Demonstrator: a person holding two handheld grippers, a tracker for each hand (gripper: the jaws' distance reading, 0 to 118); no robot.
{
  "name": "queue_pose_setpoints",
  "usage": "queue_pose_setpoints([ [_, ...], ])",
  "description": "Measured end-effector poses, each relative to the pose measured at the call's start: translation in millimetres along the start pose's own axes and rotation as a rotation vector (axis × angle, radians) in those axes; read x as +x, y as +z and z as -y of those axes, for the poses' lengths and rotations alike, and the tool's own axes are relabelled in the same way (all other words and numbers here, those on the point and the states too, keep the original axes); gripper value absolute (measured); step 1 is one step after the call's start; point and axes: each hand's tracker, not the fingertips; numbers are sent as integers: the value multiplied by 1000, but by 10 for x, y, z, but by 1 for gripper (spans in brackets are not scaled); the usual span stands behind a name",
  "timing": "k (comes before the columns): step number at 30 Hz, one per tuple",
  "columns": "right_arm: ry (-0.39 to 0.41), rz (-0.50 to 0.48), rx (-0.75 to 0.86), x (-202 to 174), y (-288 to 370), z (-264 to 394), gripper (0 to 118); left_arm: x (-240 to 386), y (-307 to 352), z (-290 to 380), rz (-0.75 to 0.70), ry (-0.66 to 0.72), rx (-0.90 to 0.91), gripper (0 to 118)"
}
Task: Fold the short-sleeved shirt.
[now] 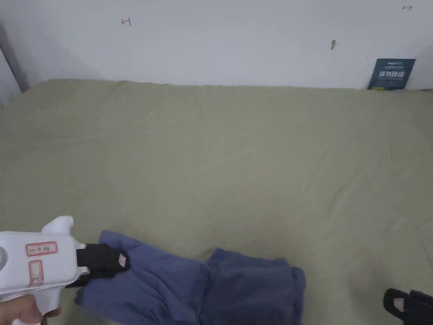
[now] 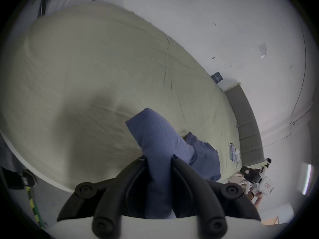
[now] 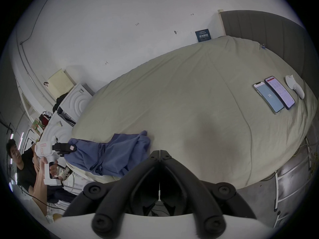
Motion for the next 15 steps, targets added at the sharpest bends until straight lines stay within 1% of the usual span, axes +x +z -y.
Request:
queue_pose_setpoints([
  [2, 7, -5, -1, -7, 13, 2, 0, 209, 4, -38, -31, -60, 2, 14],
  [3, 8, -8, -1, 17, 19, 14, 0, 370, -13, -28, -22, -98, -2, 14],
  [7, 5, -13, 10, 78, 105, 53, 0, 1043, -181, 118, -6, -158, -26, 14],
  [9, -6, -10, 17, 127, 141, 65, 0, 1346, -294, 197, 1, -215, -32, 14],
  [12, -21, -2, 24, 203, 182, 91, 0, 1701, -616, 310, -26, -310, -90, 14],
  [15, -38, 5, 28, 250, 235, 96, 0, 1939, -1047, 484, -39, -349, -157, 14],
])
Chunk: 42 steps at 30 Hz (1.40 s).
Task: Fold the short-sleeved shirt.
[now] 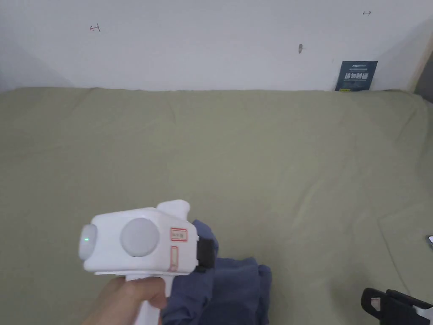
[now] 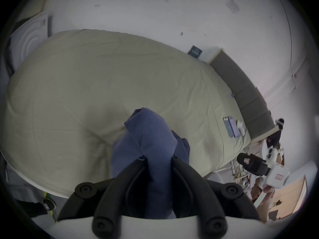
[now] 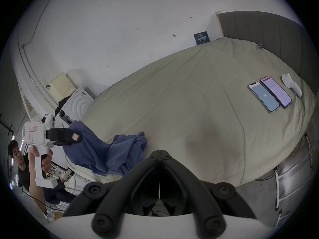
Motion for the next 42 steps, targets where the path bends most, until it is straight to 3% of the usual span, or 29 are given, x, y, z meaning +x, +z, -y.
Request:
queue_pose_setpoints([
  [5, -21, 12, 6, 127, 43, 11, 0, 301, -817, 83, -70, -75, -101, 14],
  [12, -52, 23, 11, 253, 78, 26, 0, 120, -1140, 203, -7, 25, -121, 15],
  [13, -53, 24, 10, 263, 71, 25, 0, 100, -1062, 203, 22, 26, -103, 33],
  [15, -56, 25, 8, 274, 58, 29, 0, 52, -945, 172, 108, 14, -53, 108],
  [16, -60, 28, 7, 233, 75, 30, 0, 36, -825, 163, 117, 21, -79, 118],
  [20, -62, 22, 7, 190, 89, 24, 0, -85, -124, 164, 166, 44, 30, 112],
  [22, -63, 16, 7, 177, 81, 16, 0, -206, 86, 191, 183, 64, 66, 88],
  [24, -62, 17, 4, 163, 71, 7, 0, -255, 164, 205, 189, 81, 72, 58],
  [25, -64, 19, 4, 160, 66, 6, 0, -296, 125, 251, 180, 159, 133, 0],
  [27, -74, 20, 6, 159, 68, 10, 0, -389, -104, 229, 186, 120, 77, 0],
  [30, -86, 11, 5, 154, 96, 18, 0, -289, -489, 300, 362, 249, -3, 0],
  [32, -78, 20, -3, 176, 104, 17, 0, -177, -774, 223, 337, 254, -16, 0],
  [35, -77, 27, -9, 187, 110, 9, 0, -55, -1228, 276, 423, 299, -107, 0],
  [38, -54, 31, -29, 144, 68, -15, 0, -34, -1474, 416, 317, 251, -162, 0],
  [39, -40, 29, -39, 113, 35, -32, 0, -38, -1462, 449, 323, 213, -151, 0],
  [42, 7, -25, -90, -13, -152, -106, 0, -73, -1299, 402, 368, 281, -147, 0],
])
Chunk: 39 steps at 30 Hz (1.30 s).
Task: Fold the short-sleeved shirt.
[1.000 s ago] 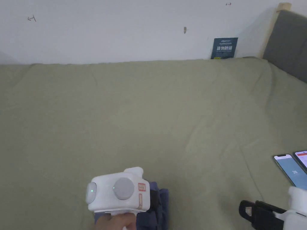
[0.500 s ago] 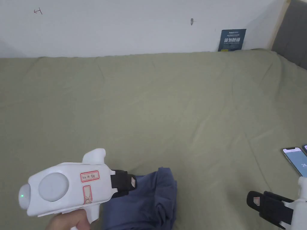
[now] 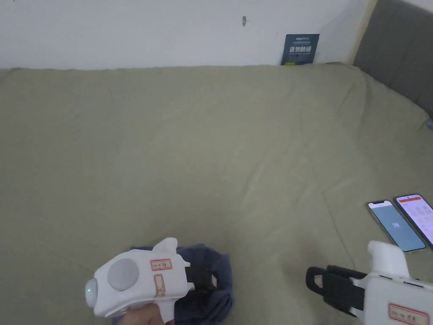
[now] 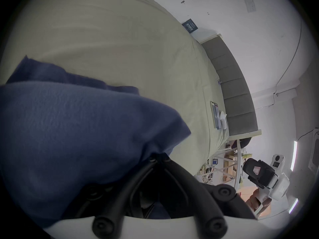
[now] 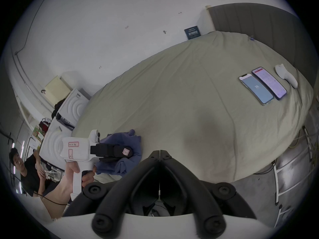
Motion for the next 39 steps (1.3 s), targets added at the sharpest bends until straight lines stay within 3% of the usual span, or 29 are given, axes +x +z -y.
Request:
queue_pose_setpoints([
  [4, 45, -150, -87, -241, -468, -151, 0, 116, 718, -64, 36, -97, 102, 0],
  [7, 14, -305, -189, -407, -1024, -201, 0, -54, 1306, -56, -32, -142, 188, 0],
  [9, -57, -393, -243, -452, -1422, -181, 0, -243, 1564, -25, -142, -148, 206, 0],
  [11, -167, -608, -343, -328, -1820, -107, 0, -491, 1715, -27, -207, -149, 214, 0],
  [14, -231, -625, -423, -51, -2211, 106, 0, -818, 1748, -43, -260, -116, 162, 0],
  [15, -306, -627, -436, 55, -2295, 156, 0, -899, 1742, -58, -234, -108, 157, 0],
  [17, -485, -787, -433, 248, -2378, 188, 0, -1042, 1701, -90, -211, -76, 130, 0],
  [19, -457, -757, -416, 312, -2345, 190, 0, -1147, 1672, -125, -176, -57, 123, 0],
  [20, -440, -765, -423, 314, -2347, 178, 0, -1170, 1631, -150, -92, -53, 103, 6],
  [21, -425, -759, -427, 315, -2349, 165, 0, -1204, 1584, -173, -16, -56, 96, 28],
  [22, -427, -759, -427, 267, -2319, 174, 0, -1242, 1496, -201, 57, -42, 81, 92],
  [23, -440, -766, -434, 287, -2337, 167, 0, -1253, 1372, -234, 109, -33, 62, 118],
  [27, -475, -786, -435, 318, -2353, 207, 0, -1105, 1001, 107, 142, 19, 5, 117],
  [29, -500, -802, -435, 347, -2372, 216, 0, -1206, 771, -296, 198, -5, -8, 117],
  [32, -512, -802, -431, 345, -2383, 232, 0, -1113, 575, -307, 189, -97, 21, 116],
  [33, -511, -799, -429, 343, -2380, 233, 0, -1097, 596, -303, 181, -97, 27, 110],
  [35, -505, -795, -426, 297, -2352, 231, 0, -1109, 650, -361, 114, -107, 39, 27],
  [36, -504, -789, -421, 291, -2323, 224, 0, -1174, 639, -411, 79, -110, 58, 27],
  [37, -492, -778, -416, 266, -2296, 212, 0, -1177, 695, -377, 169, -49, 4, 27],
  [39, -435, -733, -415, 232, -2224, 183, 0, -1111, 731, -360, 162, -65, 2, 27],
])
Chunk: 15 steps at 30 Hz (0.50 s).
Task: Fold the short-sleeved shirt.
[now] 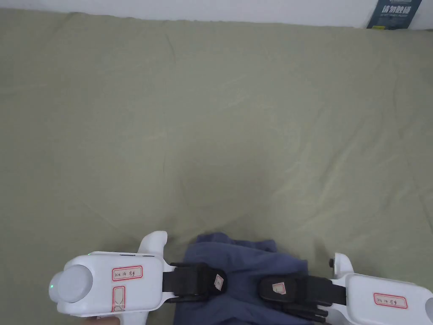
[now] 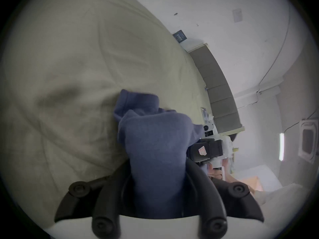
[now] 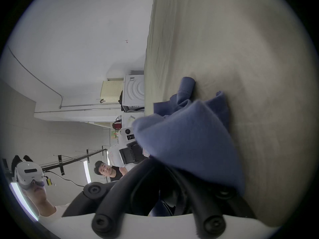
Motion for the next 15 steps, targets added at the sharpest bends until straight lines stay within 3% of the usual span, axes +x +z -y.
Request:
queue_pose_setpoints([
  [6, 156, 118, 43, -478, 138, 104, 0, -245, 669, -176, 1, 43, 41, 27],
  [11, 214, 136, 87, -757, 209, 77, 0, -686, 2046, -440, -245, 68, 145, 27],
  [15, 248, 167, 115, -908, 185, -2, 0, -1191, 3082, -748, -345, 106, 155, 27],
])
